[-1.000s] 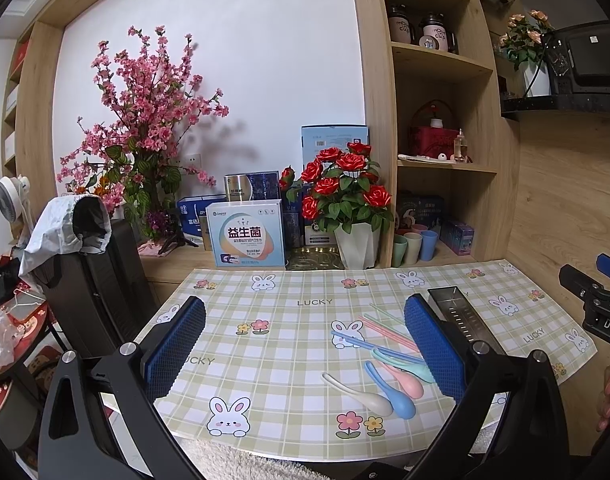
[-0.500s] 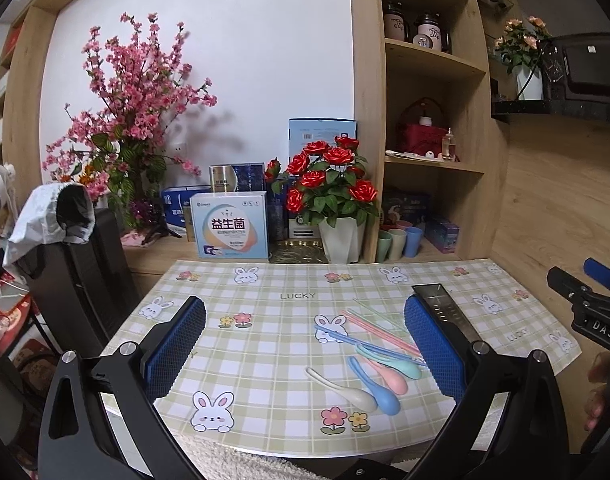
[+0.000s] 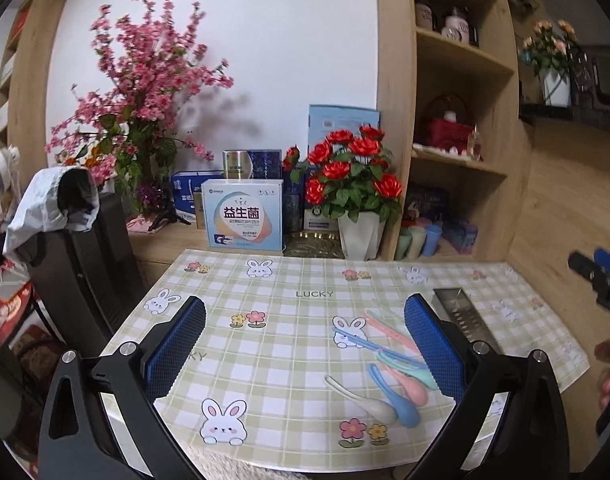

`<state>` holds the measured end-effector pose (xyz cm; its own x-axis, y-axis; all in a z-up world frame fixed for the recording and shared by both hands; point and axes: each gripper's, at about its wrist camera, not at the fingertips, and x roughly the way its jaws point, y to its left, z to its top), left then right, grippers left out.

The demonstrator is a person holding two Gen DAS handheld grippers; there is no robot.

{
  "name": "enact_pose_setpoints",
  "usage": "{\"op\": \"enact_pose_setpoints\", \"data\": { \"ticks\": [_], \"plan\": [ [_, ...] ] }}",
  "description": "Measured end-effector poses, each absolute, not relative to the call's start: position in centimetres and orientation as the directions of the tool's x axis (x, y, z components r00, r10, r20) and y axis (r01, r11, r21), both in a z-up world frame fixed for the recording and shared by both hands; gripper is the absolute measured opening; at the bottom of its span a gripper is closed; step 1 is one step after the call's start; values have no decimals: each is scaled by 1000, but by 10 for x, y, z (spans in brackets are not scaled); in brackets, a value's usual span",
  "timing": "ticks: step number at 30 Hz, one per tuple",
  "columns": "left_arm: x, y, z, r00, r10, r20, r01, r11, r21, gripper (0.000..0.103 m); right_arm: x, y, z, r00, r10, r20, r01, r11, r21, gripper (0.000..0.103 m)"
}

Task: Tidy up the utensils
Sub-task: 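Move the left gripper down to the white spoon's handle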

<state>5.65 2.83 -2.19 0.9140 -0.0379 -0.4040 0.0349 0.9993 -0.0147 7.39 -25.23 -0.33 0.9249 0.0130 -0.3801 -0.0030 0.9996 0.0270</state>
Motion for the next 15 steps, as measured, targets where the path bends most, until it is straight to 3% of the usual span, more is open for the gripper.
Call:
{"op": "enact_pose_setpoints", "data": {
  "ticks": [8,10,15],
  "plan": [
    [122,18,-78,819,-98,-566,92,995,-39,96,144,-228,-56,875,66,-480,-55,998,37,88],
    [139,16,-99,767,-132,-628,102,991,-84,84,158,-224,-74,854,86,-513,-66,996,57,88],
    [174,9,-158,603,-205,-771,87,978,-192,72,175,-222,-125,807,86,-585,-46,995,84,88]
  ]
}}
